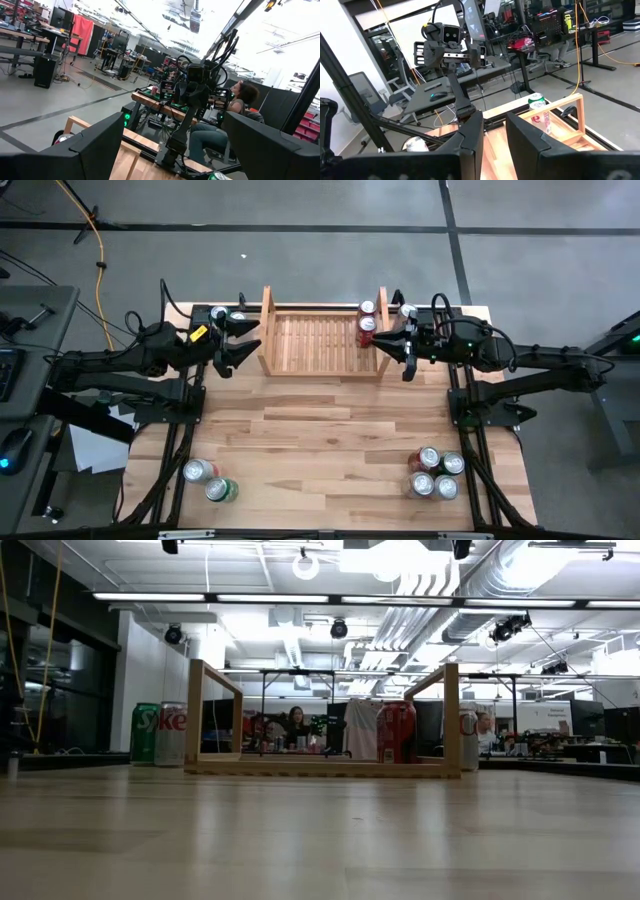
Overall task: Place canned beverage on shelf
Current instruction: Put the red soda can aligned with the other red soda can on the shelf
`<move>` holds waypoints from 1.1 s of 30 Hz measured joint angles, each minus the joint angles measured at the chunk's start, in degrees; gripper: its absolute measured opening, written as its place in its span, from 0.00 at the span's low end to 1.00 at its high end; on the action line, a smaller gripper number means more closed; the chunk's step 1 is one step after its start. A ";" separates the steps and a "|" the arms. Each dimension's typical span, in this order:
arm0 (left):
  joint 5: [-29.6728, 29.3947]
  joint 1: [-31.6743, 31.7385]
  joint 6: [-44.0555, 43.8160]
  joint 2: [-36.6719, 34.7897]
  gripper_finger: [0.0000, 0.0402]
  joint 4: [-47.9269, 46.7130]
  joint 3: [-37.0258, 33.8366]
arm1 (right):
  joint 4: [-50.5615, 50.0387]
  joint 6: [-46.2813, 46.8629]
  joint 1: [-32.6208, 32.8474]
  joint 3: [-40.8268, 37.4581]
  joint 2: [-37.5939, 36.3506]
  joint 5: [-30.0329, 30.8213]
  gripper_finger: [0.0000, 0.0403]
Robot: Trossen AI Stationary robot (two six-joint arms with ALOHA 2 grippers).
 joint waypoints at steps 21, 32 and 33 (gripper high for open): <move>-0.96 0.00 0.02 0.00 0.83 -0.01 0.00 | -1.94 0.48 0.00 -0.02 0.02 0.04 0.17; -1.03 0.00 0.02 0.00 0.83 -0.01 0.00 | -1.88 2.05 0.00 -0.02 0.02 0.02 0.17; -1.07 0.00 0.02 0.00 0.83 -0.01 0.00 | -1.89 2.74 0.00 -0.02 0.02 0.03 0.17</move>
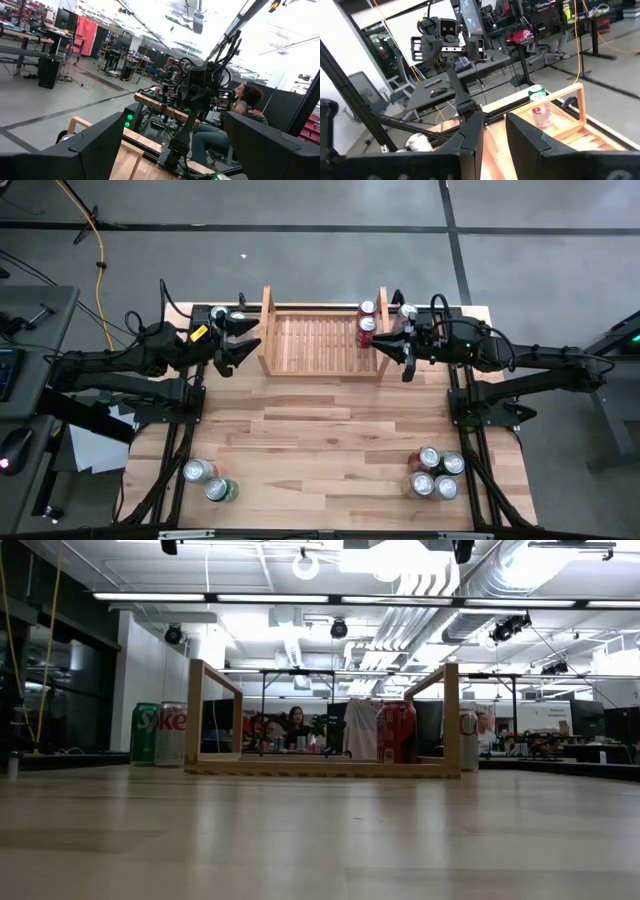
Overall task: Place canned beverage on shelf
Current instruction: Put the red soda can aligned with the other red soda can on the shelf
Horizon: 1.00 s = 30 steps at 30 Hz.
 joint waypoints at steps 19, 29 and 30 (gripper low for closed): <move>-0.22 0.00 0.00 0.00 0.83 -0.09 0.00 | 0.71 1.98 -0.02 1.93 4.88 -2.09 0.77; -0.22 0.02 0.00 0.00 0.83 -0.26 0.00 | -47.66 9.77 1.69 29.02 12.51 -6.21 0.81; -0.22 0.02 0.00 0.00 0.83 -0.31 0.00 | -53.92 12.03 2.44 31.24 13.47 -6.46 0.81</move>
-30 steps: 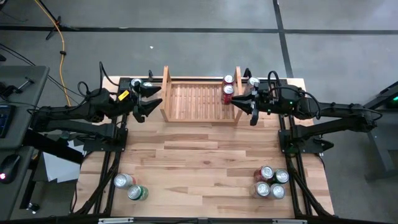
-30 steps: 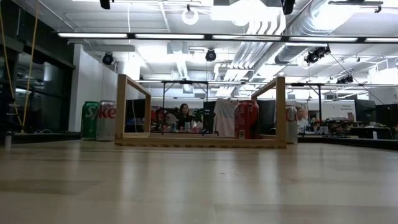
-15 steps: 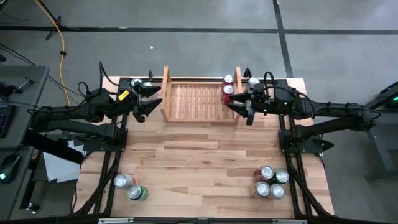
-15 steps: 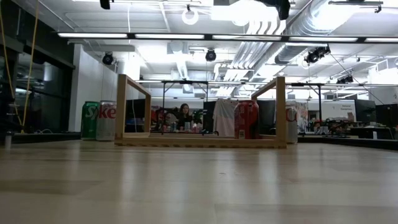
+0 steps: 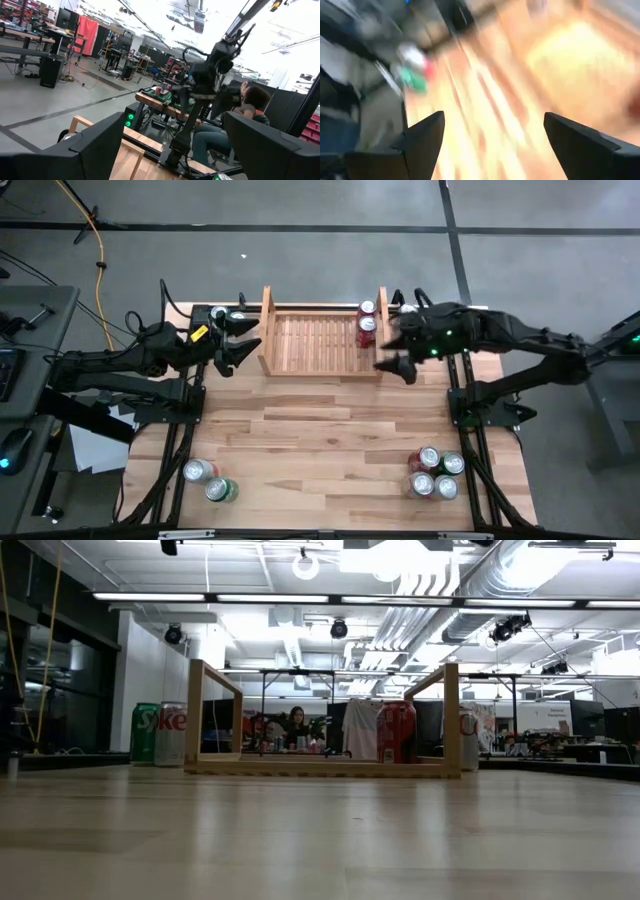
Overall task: Place canned beverage on shelf
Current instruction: Put the red soda can aligned with the other red soda can on the shelf
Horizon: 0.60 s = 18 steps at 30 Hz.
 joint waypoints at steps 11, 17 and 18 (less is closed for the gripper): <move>0.00 -0.02 -0.07 0.02 0.83 -2.35 0.00 | -27.27 44.51 21.32 -6.61 2.60 -0.42 0.81; 0.00 -0.02 -0.07 0.02 0.83 -2.42 0.00 | -22.53 68.96 33.11 -16.64 2.59 -4.47 0.81; 0.00 -0.02 -0.04 0.02 0.83 -2.42 0.00 | -20.83 71.73 34.39 -18.05 2.61 -4.62 0.81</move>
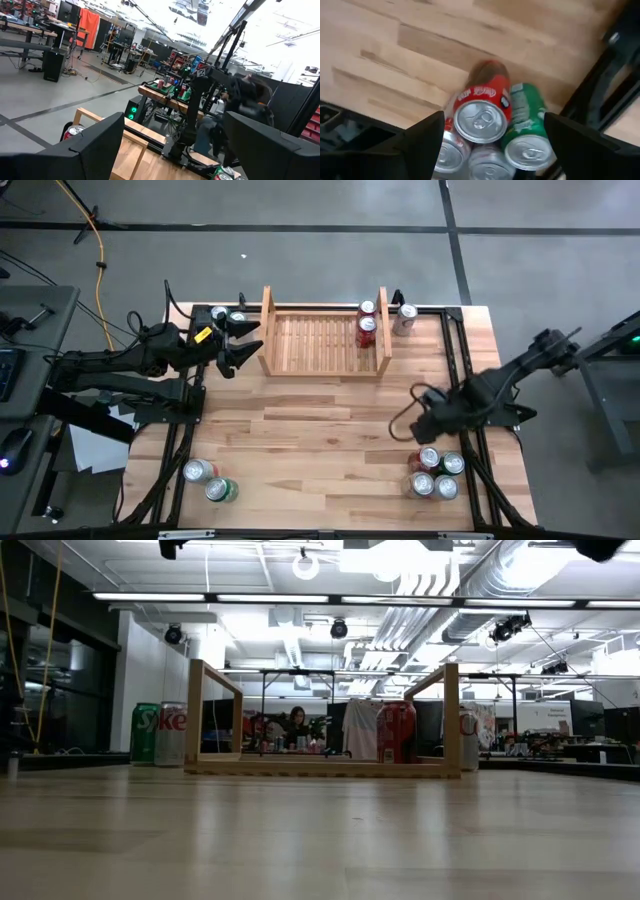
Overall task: Place canned beverage on shelf
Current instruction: Put the red soda can aligned with the other red soda can on the shelf
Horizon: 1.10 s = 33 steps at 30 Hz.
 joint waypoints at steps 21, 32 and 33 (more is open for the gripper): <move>0.00 0.00 0.02 -0.02 0.83 -0.04 0.00 | 12.64 9.39 4.51 -7.24 8.91 -5.64 0.81; 0.02 0.00 0.04 -0.02 0.83 -0.04 0.00 | 13.41 7.19 4.51 -7.24 14.06 -5.71 0.81; 0.02 0.00 0.04 -0.02 0.83 -0.04 0.00 | 13.41 6.77 4.51 -7.24 14.23 -5.71 0.81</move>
